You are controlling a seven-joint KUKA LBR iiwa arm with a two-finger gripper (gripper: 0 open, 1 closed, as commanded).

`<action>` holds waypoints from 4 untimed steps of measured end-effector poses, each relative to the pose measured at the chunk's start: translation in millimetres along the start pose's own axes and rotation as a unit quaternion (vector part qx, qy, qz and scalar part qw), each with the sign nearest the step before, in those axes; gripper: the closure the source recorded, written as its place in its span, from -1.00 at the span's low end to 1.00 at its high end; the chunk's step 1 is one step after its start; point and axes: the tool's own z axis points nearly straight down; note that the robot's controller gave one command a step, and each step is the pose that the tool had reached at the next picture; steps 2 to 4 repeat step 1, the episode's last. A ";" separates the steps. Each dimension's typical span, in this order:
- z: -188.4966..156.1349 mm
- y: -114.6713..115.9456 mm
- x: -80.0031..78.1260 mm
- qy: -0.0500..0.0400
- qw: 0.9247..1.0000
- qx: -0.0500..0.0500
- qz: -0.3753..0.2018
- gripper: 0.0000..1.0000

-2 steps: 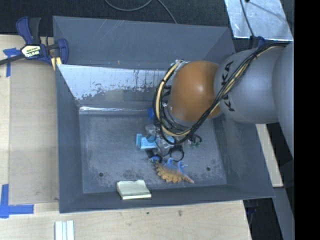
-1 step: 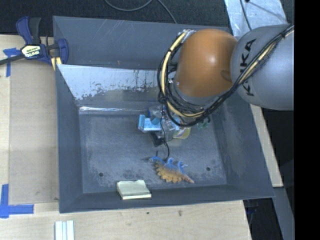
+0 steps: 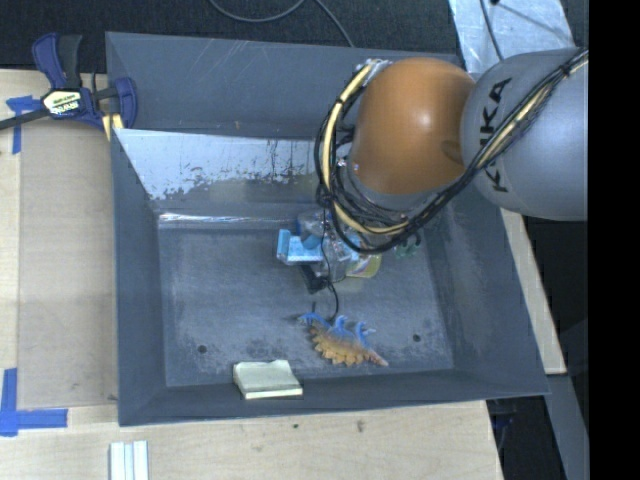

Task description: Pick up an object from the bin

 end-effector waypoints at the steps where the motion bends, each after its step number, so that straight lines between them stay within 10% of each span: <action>1: -36.8 -0.5 -2.9 0.004 1.000 -0.001 0.001 1.00; 4: -36.8 -0.5 -2.9 0.004 1.000 -0.001 0.001 1.00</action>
Offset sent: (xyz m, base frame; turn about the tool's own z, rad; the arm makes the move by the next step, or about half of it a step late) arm -0.0104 -0.0085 0.1634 0.0241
